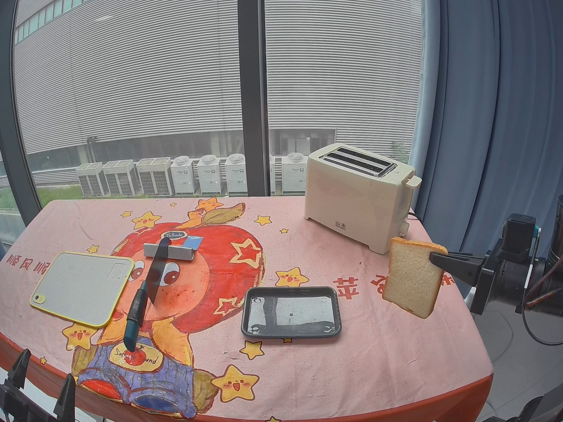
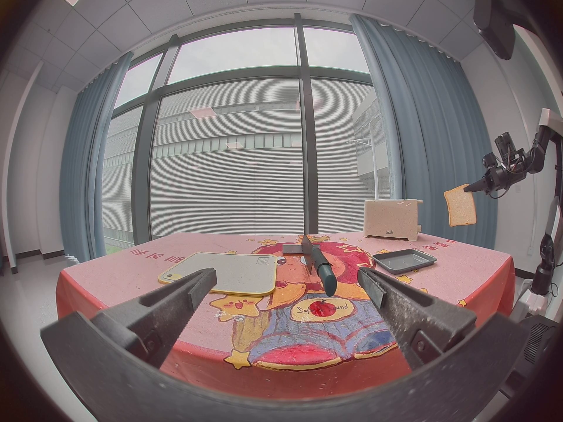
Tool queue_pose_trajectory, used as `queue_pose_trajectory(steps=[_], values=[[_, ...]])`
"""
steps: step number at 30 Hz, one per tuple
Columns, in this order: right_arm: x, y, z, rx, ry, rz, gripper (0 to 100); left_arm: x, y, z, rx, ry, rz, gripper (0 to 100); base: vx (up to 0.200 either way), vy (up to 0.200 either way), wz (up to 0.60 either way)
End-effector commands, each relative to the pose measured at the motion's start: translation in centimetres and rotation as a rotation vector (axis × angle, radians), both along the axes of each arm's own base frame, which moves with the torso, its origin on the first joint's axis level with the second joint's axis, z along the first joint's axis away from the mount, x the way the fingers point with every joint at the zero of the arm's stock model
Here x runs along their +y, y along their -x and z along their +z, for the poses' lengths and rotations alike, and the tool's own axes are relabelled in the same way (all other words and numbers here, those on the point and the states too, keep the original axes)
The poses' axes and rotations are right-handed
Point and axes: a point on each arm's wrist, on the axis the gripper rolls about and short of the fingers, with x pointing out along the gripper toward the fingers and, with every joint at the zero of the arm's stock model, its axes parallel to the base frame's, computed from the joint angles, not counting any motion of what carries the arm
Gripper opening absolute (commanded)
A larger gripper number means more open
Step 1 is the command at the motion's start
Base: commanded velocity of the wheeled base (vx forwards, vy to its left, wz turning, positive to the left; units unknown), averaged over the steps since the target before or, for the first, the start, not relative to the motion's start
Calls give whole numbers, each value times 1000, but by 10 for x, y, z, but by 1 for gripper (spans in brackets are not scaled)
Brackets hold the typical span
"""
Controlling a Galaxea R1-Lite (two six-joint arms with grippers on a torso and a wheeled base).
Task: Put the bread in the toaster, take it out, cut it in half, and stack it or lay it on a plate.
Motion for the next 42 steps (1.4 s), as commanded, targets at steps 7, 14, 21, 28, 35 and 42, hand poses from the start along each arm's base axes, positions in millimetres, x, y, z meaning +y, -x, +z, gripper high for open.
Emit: queue_pose_trajectory(steps=[7, 14, 21, 28, 35, 42], values=[[0, 0, 0, 1, 0, 3, 0, 0, 0, -5, 0, 0, -1, 100, 0, 200, 0], [1, 0, 0, 0, 1, 5, 0, 0, 0, -5, 0, 0, -1, 100, 0, 200, 0], [2, 1, 0, -1, 1, 12, 0, 0, 0, -5, 0, 0, -1, 100, 0, 200, 0], [3, 1, -1, -1, 5, 7, 0, 0, 0, -5, 1, 0, -1, 100, 0, 200, 0], [3, 2, 0, -2, 4, 11, 0, 0, 0, -5, 0, 0, -1, 100, 0, 200, 0], [6, 5, 0, -3, 1, 30, 0, 0, 0, -5, 0, 0, -1, 100, 0, 200, 0]])
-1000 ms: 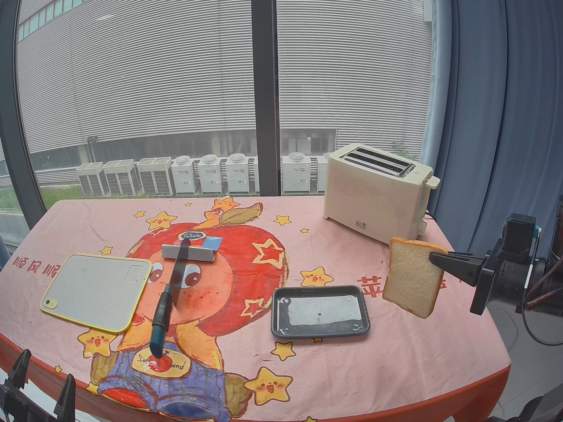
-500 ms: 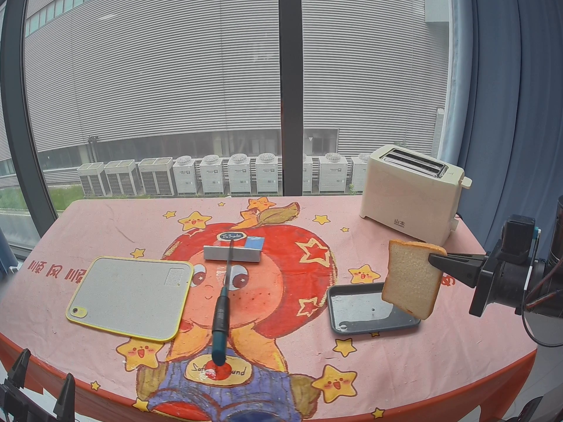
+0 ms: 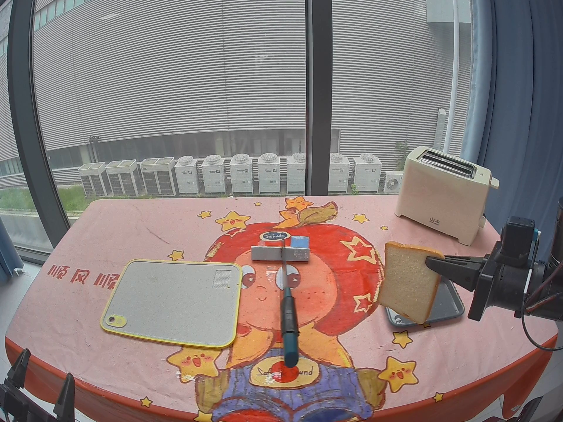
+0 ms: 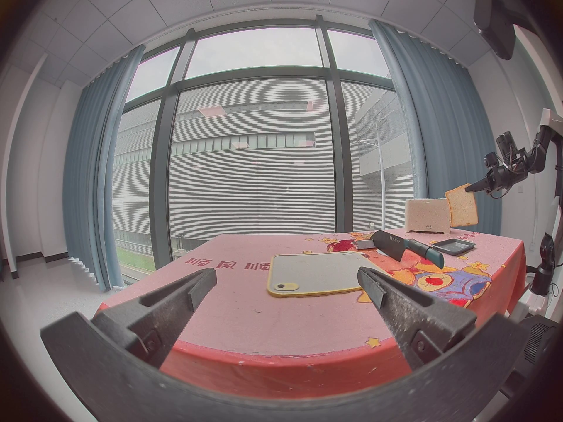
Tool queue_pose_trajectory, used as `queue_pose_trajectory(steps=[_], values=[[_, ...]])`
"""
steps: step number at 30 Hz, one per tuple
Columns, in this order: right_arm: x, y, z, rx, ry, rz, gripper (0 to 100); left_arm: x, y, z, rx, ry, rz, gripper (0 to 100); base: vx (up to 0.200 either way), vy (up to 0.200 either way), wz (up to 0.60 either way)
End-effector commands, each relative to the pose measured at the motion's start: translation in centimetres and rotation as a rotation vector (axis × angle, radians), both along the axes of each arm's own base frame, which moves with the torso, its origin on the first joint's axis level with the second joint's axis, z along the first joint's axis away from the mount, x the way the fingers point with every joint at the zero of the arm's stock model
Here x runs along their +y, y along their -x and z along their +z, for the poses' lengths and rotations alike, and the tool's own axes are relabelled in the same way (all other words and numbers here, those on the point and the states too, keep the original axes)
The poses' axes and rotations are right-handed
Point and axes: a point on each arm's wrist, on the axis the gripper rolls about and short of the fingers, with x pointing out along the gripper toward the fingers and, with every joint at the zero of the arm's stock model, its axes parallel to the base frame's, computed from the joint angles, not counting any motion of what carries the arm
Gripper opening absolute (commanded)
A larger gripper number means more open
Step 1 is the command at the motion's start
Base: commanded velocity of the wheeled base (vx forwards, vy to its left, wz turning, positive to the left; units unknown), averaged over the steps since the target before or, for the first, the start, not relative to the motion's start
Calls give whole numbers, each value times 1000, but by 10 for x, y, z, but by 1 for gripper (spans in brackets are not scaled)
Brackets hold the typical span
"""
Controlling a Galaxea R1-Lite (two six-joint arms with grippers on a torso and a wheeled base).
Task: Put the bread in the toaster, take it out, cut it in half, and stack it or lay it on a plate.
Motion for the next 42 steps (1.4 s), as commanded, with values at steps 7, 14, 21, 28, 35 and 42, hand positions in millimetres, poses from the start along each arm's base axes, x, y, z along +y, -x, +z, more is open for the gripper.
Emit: queue_pose_trajectory(steps=[7, 14, 21, 28, 35, 42], values=[[1, 1, 0, 1, 0, 8, 0, 0, 0, -5, 0, 0, -1, 100, 0, 200, 0], [2, 1, -1, 5, 1, 10, 0, 0, 0, -5, 0, 0, -1, 100, 0, 200, 0], [4, 2, -2, 8, 1, 21, 0, 0, 0, -5, 0, 0, -1, 100, 0, 200, 0], [4, 2, -2, 12, 2, 26, 0, 0, 0, -5, 0, 0, -1, 100, 0, 200, 0], [5, 3, -3, 15, 3, 32, 0, 0, 0, -5, 0, 0, -1, 100, 0, 200, 0], [6, 3, -3, 17, 3, 33, 0, 0, 0, -5, 0, 0, -1, 100, 0, 0, 0]])
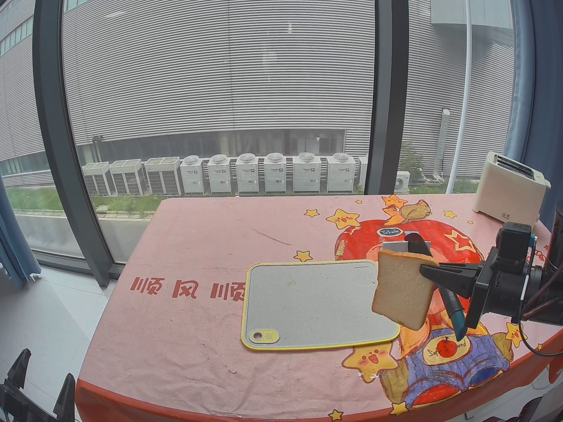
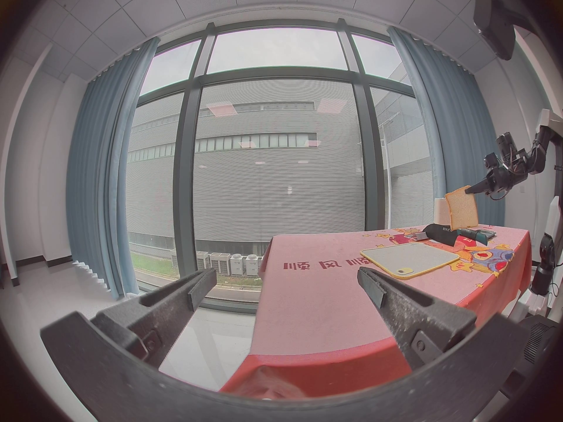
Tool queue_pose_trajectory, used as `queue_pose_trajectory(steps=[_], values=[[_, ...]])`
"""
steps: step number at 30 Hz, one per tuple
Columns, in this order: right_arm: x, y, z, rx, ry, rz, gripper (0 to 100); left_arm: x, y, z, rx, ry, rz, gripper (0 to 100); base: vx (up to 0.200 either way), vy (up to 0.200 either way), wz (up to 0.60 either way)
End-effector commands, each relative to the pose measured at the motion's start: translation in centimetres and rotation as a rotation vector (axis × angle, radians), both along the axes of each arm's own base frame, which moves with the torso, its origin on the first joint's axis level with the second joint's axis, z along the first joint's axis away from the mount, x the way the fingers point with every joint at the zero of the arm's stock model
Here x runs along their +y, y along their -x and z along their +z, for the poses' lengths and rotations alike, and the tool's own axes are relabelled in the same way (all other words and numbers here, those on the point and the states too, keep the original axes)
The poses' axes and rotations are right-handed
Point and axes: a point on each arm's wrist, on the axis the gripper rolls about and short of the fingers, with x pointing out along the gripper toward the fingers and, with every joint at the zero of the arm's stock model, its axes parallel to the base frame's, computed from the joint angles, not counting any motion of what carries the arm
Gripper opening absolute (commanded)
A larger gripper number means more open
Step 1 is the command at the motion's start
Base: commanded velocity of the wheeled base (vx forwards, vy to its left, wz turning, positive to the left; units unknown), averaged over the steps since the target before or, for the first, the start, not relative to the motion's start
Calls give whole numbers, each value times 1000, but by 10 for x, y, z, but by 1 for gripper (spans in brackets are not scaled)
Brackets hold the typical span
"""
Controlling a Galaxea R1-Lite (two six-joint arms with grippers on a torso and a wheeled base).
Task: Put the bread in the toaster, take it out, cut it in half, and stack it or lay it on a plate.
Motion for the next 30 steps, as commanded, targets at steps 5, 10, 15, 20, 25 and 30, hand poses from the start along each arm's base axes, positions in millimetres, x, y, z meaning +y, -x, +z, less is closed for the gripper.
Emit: queue_pose_trajectory(steps=[5, 10, 15, 20, 25, 30], values=[[1, -1, -1, 5, 1, 2, 0, 0, 0, -5, 0, 0, 0, 100, 0, 0, 0], [2, 0, -1, 7, -1, 10, 0, 0, 0, -5, 0, 0, 0, 100, 0, 0, 0], [3, 0, -1, 10, -2, 12, 0, 0, 0, -5, 0, 0, 0, 100, 0, 0, 0], [5, 0, -3, 17, 1, 21, 0, 0, 0, -5, 0, 0, 0, 100, 0, 0, 0], [6, 1, -2, 31, -17, 18, 0, 0, 0, -5, 0, 0, 0, 100, 0, 0, 0], [6, 1, -2, 37, -22, 16, 0, 0, 0, -5, 0, 0, 0, 100, 0, 0, 0]])
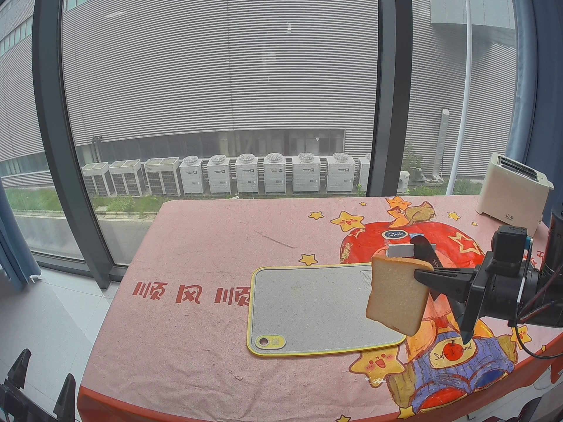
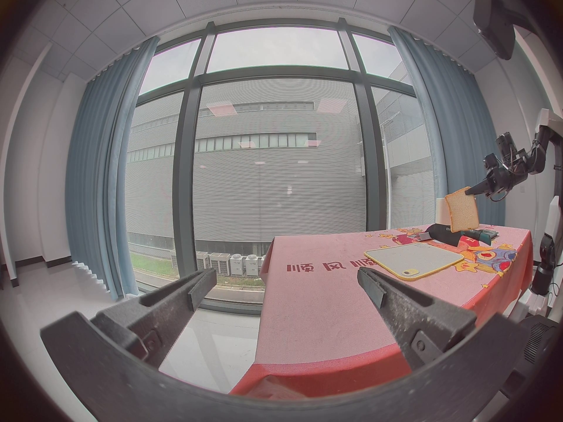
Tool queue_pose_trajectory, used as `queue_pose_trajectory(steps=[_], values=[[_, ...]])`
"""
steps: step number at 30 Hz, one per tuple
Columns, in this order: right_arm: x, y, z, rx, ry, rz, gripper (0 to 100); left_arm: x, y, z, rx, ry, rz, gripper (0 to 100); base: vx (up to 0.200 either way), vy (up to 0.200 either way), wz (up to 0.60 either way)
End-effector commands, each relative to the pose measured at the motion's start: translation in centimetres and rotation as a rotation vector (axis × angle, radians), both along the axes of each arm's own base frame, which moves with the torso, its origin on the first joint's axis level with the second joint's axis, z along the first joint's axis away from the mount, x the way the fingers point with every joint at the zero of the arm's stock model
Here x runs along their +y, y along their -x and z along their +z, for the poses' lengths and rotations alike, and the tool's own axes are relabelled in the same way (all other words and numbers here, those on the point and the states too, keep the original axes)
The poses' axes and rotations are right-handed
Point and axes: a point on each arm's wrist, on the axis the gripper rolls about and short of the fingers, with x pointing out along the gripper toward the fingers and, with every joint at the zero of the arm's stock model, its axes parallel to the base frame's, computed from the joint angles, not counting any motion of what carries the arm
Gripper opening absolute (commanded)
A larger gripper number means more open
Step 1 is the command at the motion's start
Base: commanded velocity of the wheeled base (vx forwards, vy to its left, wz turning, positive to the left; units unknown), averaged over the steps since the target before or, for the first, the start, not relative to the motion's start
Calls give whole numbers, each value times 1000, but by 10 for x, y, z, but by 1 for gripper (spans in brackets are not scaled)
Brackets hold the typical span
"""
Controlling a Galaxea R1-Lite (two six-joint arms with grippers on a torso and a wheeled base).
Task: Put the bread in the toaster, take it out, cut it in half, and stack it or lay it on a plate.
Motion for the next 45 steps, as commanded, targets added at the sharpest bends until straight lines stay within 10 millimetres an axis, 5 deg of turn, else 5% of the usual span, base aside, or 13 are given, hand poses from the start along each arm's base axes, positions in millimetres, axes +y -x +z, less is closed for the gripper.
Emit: queue_pose_trajectory(steps=[1, 11, 20, 45], values=[[0, 0, 0, 1, 1, 1, 0, 0, 0, -5, 0, 0, 0, 100, 0, 0, 0], [1, 0, 0, 2, 0, 6, 0, 0, 0, -5, 0, -2, -3, 100, 0, 0, 0], [4, 0, 1, 32, -35, 3, 0, 0, 0, -5, 0, -2, -3, 100, -200, 0, 0], [35, -35, -23, 195, -240, -57, 0, 0, 0, -5, 0, -2, -1, 100, 0, 48, 0]])
